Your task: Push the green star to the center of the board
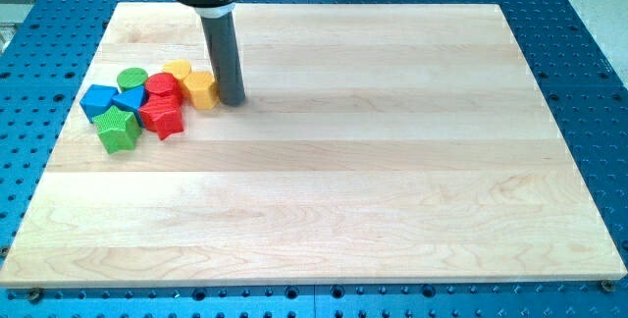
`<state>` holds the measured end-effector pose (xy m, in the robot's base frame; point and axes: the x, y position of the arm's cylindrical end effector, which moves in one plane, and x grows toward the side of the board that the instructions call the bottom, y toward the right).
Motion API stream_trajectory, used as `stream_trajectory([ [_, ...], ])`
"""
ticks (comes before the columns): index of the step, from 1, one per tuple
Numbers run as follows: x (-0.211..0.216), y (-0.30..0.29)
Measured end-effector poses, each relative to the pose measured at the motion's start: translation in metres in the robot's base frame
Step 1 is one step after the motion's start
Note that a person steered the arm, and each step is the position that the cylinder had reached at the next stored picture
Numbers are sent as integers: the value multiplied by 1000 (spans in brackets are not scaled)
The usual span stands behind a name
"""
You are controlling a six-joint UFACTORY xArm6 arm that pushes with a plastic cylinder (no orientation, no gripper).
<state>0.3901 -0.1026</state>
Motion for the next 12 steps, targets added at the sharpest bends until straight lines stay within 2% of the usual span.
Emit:
stream_trajectory([
  [1,3,18],
  [2,25,60],
  [3,90,38],
  [4,125,-36],
  [5,126,-115],
  [6,113,-161],
  [8,80,-168],
  [9,73,-151],
  [10,84,-106],
  [11,114,-77],
  [12,122,-123],
])
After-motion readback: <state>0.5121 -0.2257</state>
